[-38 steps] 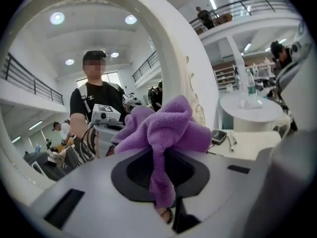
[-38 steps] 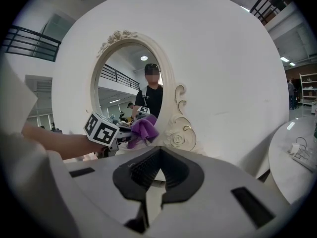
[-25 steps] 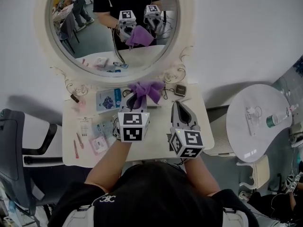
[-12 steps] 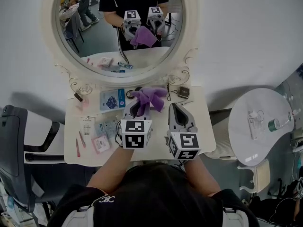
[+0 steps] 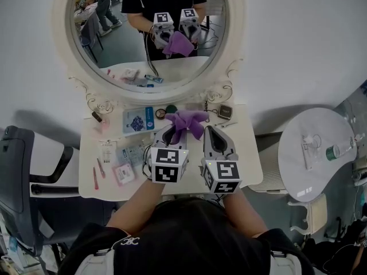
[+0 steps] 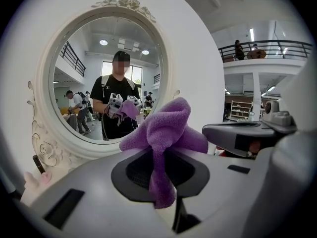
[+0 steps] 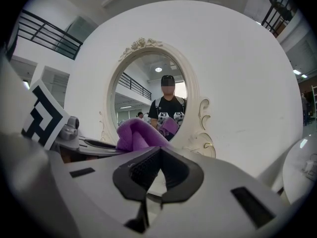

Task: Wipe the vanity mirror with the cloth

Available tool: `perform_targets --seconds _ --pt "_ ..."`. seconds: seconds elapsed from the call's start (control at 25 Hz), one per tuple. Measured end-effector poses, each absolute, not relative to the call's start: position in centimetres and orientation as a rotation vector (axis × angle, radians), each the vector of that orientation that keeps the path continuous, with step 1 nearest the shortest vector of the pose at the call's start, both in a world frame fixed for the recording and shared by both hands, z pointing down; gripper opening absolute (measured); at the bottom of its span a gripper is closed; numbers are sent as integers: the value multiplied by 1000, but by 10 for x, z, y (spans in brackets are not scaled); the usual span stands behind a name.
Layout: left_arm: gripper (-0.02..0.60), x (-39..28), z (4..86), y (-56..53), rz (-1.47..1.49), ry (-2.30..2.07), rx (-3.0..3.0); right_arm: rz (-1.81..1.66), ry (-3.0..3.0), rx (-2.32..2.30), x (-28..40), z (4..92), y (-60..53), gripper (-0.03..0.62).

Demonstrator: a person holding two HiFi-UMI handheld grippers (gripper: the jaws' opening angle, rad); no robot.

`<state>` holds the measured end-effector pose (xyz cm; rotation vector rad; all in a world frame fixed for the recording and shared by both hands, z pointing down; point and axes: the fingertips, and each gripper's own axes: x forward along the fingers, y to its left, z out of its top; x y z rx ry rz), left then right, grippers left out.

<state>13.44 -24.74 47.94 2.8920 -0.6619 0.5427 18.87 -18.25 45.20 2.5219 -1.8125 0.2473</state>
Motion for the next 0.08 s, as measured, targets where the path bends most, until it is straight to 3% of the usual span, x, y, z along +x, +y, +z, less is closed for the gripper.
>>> perform_targets --seconds 0.08 --pt "52 134 482 -248 552 -660 2890 254 -1812 2519 188 454 -184 8"
